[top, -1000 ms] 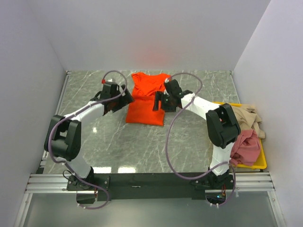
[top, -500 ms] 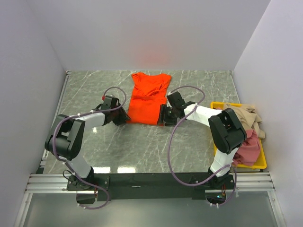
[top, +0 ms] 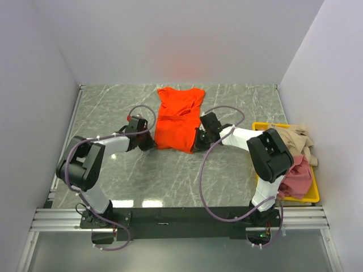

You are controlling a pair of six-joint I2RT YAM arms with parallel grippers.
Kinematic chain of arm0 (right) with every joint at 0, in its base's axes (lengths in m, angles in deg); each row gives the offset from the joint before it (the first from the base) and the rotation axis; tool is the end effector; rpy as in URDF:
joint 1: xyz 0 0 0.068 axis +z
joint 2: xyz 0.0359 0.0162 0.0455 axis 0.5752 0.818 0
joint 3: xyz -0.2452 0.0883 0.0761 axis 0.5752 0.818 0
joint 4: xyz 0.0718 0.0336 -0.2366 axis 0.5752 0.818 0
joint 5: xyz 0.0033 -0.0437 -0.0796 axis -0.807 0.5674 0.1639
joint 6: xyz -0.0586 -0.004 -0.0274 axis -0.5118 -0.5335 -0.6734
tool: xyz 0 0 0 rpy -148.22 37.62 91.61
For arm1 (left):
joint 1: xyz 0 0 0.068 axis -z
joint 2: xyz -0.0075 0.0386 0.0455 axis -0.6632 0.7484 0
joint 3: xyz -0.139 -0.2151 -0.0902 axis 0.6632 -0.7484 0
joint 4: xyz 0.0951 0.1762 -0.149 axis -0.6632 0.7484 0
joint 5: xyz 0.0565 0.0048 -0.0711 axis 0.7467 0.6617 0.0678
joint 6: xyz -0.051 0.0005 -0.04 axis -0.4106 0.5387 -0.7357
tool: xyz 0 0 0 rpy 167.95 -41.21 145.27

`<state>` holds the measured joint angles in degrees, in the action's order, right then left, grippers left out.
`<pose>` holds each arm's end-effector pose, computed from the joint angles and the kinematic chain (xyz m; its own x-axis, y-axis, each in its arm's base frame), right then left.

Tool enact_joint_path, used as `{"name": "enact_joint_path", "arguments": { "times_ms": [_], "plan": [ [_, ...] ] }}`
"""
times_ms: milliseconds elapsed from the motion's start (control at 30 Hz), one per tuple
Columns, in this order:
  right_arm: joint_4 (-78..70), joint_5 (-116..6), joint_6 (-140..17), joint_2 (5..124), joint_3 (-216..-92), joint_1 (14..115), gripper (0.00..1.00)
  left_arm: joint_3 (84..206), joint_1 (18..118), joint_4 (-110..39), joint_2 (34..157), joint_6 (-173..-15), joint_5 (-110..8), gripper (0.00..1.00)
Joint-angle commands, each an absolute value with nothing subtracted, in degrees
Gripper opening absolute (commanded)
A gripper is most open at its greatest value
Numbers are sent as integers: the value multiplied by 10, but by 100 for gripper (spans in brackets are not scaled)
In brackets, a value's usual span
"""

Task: Fold and stack the t-shirts
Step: Fold the tshirt

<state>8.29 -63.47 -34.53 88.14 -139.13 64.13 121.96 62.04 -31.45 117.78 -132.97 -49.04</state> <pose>0.3111 0.1890 0.1465 -0.9423 0.0892 -0.3225 -0.0909 0.8593 0.5034 0.3096 -0.1219 0.1430 -0.7798 -0.5285 -0.3356 -0.2949 0.7829 -0.5478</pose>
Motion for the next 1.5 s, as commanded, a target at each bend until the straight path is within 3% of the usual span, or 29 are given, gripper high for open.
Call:
{"name": "enact_joint_path", "arguments": {
  "times_ms": [0,367,500,667,967,1167,1467],
  "plan": [
    [90,-640,-348,829,-1355,648,0,1189,643,-289,1126,-1321,-465,1],
    [190,-658,-309,661,-1179,743,0,1040,752,-128,896,-1380,-461,0],
    [213,-665,-278,607,-1164,786,0,1027,812,-85,804,-1432,-470,1],
    [246,-615,-270,551,-1196,783,0,1061,815,-75,742,-1428,-444,1],
    [238,-538,-305,560,-1336,707,0,1234,790,-92,852,-1349,-331,1],
    [201,-481,-321,622,-1427,672,0,1338,716,-150,964,-1338,-326,1],
    [192,-494,-334,733,-1531,610,0,1458,659,-196,1105,-1290,-341,1]
  ]
}}
